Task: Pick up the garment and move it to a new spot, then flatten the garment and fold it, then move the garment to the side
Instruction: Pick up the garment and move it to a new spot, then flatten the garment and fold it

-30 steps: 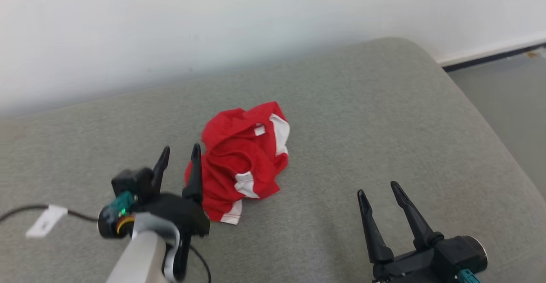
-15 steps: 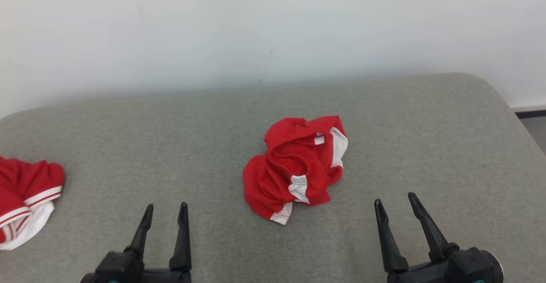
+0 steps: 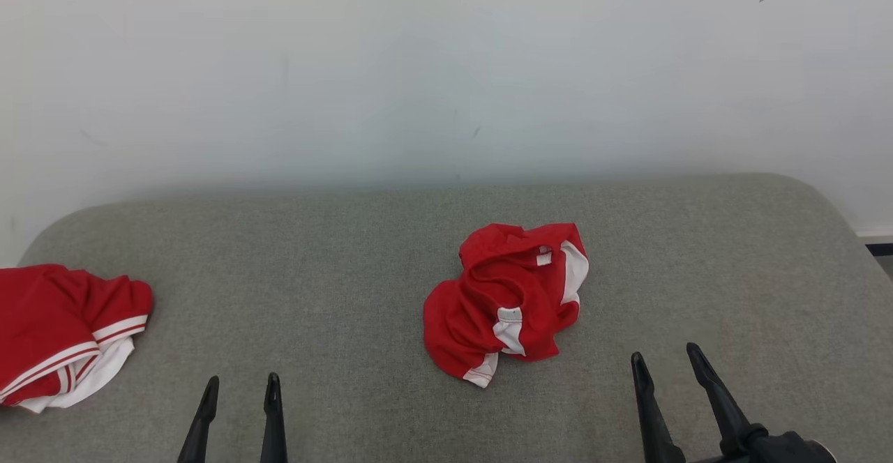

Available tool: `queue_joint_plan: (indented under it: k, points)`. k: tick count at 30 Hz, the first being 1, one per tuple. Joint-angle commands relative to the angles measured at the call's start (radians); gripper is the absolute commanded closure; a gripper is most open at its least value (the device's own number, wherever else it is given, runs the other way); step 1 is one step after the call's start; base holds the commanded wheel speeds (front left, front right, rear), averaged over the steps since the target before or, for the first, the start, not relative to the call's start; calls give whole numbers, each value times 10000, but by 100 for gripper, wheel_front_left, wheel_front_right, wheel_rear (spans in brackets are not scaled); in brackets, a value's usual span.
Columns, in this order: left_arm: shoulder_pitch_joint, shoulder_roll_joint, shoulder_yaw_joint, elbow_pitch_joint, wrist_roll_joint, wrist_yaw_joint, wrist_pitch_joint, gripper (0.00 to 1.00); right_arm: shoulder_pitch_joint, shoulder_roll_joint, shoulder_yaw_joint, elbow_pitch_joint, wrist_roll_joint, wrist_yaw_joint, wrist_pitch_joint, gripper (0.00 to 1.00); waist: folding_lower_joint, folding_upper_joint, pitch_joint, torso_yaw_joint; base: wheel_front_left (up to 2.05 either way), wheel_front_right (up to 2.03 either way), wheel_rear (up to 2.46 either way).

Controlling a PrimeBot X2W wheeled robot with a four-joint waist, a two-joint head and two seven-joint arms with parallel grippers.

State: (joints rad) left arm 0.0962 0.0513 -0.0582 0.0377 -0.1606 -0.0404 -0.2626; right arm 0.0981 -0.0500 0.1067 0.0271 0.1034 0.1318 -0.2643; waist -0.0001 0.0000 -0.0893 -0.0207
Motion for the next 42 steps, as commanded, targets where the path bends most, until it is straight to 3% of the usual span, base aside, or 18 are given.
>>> queue_joint_plan:
  k: [1,8,42]
  points:
    - [258,-9,50,-94,71,-75,-30,0,221,-5,-134,20,-67,-21,-1,0,1,0,-109,20,0,0,0]
    - [701,-8,144,-207,468,-416,-31,0,546,-3,-250,109,-132,-21,1,0,1,0,-192,-78,0,0,0]
    - [839,-12,-373,-117,866,-405,-31,0,738,-3,-121,108,-248,-22,1,0,1,0,-192,-99,0,0,0]
